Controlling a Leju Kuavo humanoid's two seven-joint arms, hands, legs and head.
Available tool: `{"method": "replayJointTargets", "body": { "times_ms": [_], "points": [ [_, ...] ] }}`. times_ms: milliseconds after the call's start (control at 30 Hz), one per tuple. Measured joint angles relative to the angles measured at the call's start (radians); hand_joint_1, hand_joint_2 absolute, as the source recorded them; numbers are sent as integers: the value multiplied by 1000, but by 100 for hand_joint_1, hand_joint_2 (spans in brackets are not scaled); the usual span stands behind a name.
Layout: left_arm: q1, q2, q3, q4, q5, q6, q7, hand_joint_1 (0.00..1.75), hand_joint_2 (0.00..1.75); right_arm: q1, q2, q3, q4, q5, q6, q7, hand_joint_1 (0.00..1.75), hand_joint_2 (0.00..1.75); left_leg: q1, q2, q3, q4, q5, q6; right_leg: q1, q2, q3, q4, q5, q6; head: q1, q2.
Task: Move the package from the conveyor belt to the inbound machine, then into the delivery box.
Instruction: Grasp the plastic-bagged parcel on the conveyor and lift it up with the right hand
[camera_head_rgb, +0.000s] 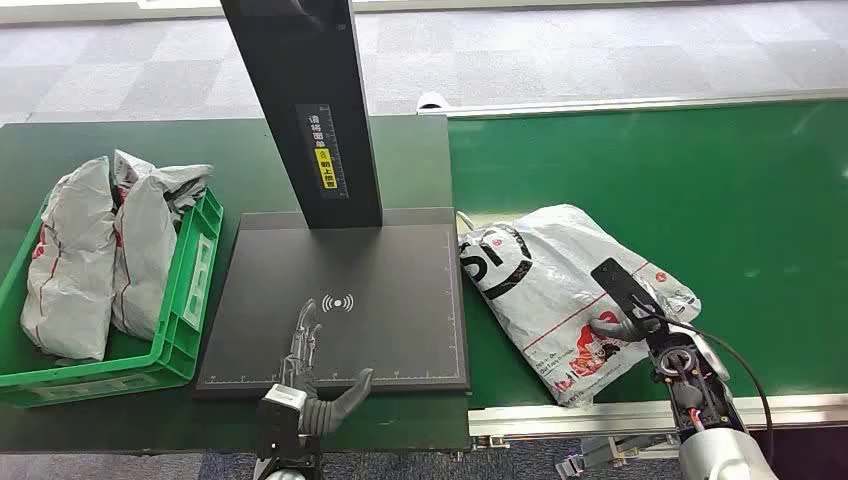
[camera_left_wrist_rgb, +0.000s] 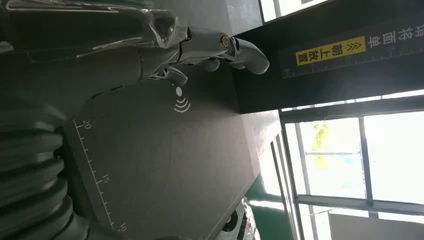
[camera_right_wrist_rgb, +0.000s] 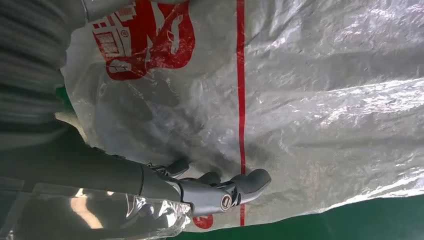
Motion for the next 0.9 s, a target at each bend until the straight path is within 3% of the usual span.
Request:
{"method": "replayJointTargets", "body": {
  "times_ms": [300, 567, 700, 900],
  "points": [
    [0, -2, 15, -4, -1, 3, 0, 0, 175, -102, 19, 10, 132, 21, 107, 123, 0, 175, 0, 0, 0, 0, 0, 0, 0, 0, 0, 0, 0, 0, 0, 0],
    [1, -2, 19, -6, -1, 3, 0, 0, 175, -124, 31, 10, 171, 23, 116, 134, 0, 175, 0, 0, 0, 0, 0, 0, 0, 0, 1, 0, 0, 0, 0, 0],
    [1, -2, 20, -6, -1, 3, 0, 0, 175, -128, 35, 10, 180, 23, 119, 134, 174, 175, 0, 0, 0, 0, 0, 0, 0, 0, 1, 0, 0, 0, 0, 0],
    [2, -2, 27, -8, -6, 3, 0, 0, 175, -134, 36, 10, 185, 18, 151, 119, 175, 175, 0, 0, 1, 0, 0, 0, 0, 0, 1, 0, 0, 0, 0, 0]
  ]
}}
